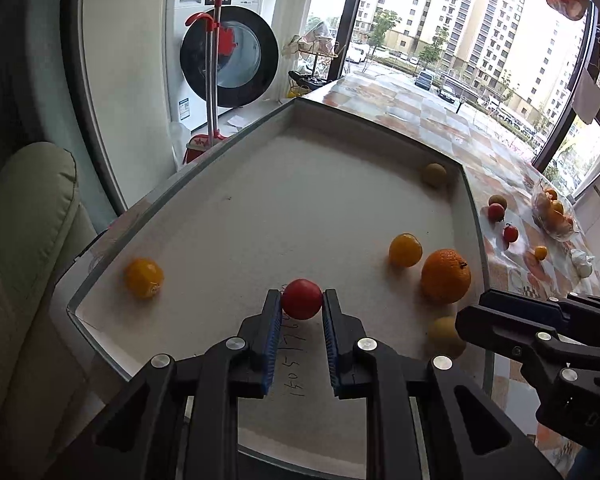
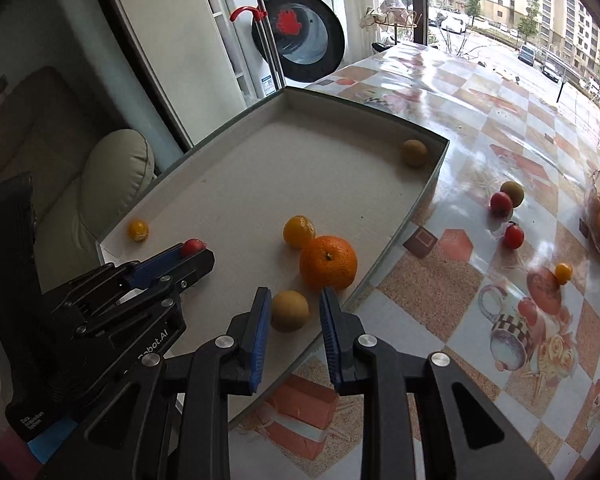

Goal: Organize fruits

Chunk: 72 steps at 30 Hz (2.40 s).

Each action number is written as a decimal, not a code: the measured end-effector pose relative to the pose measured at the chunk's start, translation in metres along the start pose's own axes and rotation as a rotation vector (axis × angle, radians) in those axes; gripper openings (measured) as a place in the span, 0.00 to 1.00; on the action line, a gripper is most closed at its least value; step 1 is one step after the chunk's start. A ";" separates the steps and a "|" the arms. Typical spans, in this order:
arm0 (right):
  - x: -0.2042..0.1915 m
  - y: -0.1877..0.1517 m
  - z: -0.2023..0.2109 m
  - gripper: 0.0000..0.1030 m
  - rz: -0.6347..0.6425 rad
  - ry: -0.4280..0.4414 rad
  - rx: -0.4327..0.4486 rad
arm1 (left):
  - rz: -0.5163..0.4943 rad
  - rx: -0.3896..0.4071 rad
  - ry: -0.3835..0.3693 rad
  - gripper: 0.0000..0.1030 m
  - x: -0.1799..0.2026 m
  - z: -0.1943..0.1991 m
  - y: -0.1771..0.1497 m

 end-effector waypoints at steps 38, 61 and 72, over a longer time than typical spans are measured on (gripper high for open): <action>0.242 -0.087 0.075 1.00 -0.415 -0.347 0.068 | -0.416 -0.057 -0.110 0.79 0.198 0.001 -0.020; 0.257 -0.103 0.076 1.00 -0.379 -0.462 0.139 | -0.385 -0.031 -0.059 0.99 0.201 -0.019 -0.033; 0.257 -0.104 0.077 1.00 -0.378 -0.462 0.139 | -0.385 -0.031 -0.059 0.99 0.201 -0.019 -0.034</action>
Point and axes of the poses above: each gripper's, at about its wrist camera, not at the fingertips, and z roughly against the way its jaws point, x to its right, y to its top, the point moved 9 cm from there along -z, roughly the way its jaws point, and after that the axes turned 4 degrees about -z, right-handed, at the moved point
